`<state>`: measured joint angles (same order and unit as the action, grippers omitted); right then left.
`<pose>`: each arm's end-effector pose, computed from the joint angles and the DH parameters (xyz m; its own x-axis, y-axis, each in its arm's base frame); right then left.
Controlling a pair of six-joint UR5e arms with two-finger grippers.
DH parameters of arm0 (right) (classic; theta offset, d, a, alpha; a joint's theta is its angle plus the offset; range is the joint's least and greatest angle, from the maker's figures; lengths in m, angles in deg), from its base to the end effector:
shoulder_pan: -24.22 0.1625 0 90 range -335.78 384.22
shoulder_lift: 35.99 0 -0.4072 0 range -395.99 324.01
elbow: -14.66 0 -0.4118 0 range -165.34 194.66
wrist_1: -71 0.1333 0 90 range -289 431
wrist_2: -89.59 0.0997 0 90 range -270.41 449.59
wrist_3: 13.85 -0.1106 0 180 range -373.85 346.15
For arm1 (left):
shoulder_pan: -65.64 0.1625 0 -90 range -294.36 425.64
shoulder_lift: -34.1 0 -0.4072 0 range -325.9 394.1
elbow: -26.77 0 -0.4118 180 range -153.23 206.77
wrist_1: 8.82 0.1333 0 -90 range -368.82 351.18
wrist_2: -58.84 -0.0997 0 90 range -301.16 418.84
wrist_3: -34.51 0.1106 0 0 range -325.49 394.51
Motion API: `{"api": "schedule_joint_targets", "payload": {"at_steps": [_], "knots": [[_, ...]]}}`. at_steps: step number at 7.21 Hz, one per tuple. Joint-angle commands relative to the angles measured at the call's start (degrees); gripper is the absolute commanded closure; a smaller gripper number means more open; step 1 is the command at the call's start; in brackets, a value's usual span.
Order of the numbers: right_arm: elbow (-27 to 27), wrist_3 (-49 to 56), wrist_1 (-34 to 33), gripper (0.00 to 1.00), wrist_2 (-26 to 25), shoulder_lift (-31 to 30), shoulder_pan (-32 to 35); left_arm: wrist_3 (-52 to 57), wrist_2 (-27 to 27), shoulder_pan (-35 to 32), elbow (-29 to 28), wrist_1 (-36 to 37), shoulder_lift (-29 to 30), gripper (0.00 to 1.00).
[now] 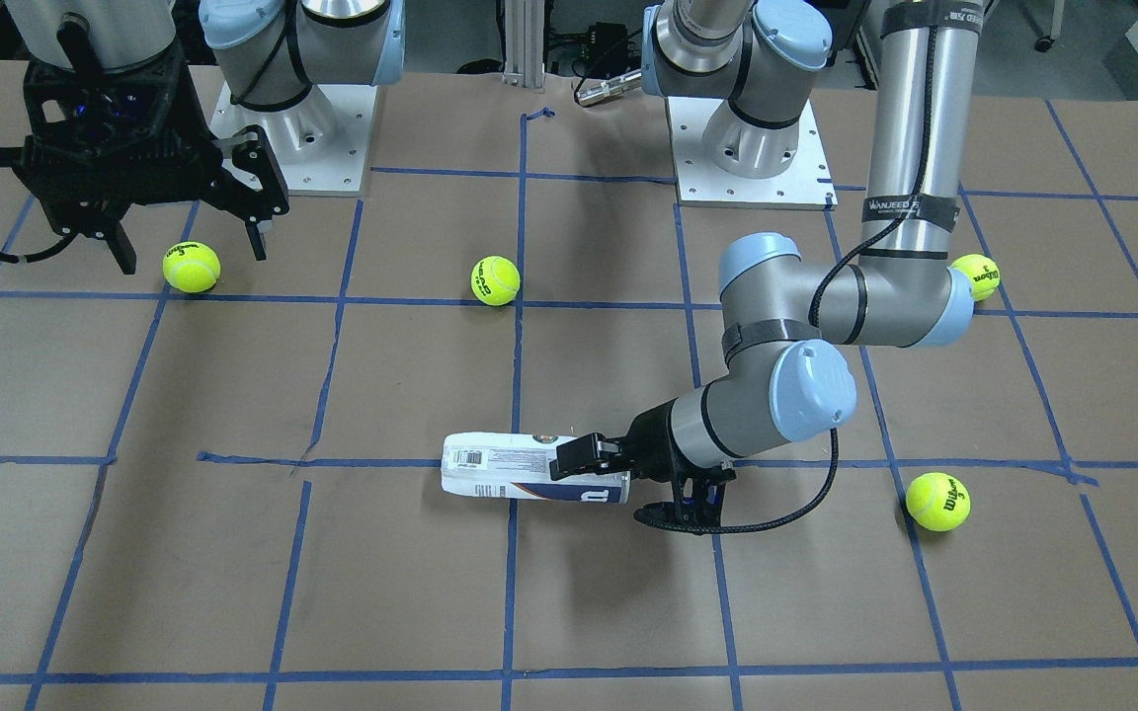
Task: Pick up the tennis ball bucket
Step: 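Move the left gripper to the end of the lying can nearest it, then close the left gripper on the can's open end and lift it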
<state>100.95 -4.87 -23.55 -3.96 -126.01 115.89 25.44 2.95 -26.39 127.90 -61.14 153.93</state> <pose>0.1417 -0.5214 0.5016 -0.9812 -0.1743 0.0830 -0.1843 0.9739 -0.1327 -0.2167 -0.6005 0.1487 -0.8238 -0.1600 0.5438 -0.0957 0.9848 0.1448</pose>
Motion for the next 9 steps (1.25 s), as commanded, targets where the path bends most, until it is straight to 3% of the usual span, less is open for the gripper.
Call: {"api": "schedule_joint_targets", "payload": {"at_steps": [1,3,5,6,7,8,9], "knots": [[0.1,-1.9,4.7,0.0,0.9,-0.2,0.1,-3.7,1.0,-0.6,-0.1,0.0,0.4,1.0],[0.0,-1.2,4.5,0.0,0.8,-0.3,0.0,-15.5,1.8,-0.6,-1.9,-0.2,0.0,1.0],[0.0,-1.2,4.5,0.0,0.8,-0.4,0.0,-21.5,1.0,-0.6,-7.8,-0.8,-1.9,1.0],[-0.1,-1.2,4.5,0.0,0.8,-0.4,0.0,-25.8,-2.3,-0.6,-12.1,-1.9,-2.3,1.0],[-0.2,-1.2,4.5,0.0,0.6,-0.4,0.0,-26.5,-11.7,-0.8,-17.1,-5.5,-2.6,1.0],[-0.1,-1.2,4.4,0.0,0.8,-0.4,0.0,-25.3,-17.1,-1.0,-21.4,-8.8,-2.9,1.0],[-0.1,-1.2,4.5,0.0,0.8,-0.4,0.0,-24.9,-18.5,-1.0,-24.1,-10.5,-3.8,1.0]]}}
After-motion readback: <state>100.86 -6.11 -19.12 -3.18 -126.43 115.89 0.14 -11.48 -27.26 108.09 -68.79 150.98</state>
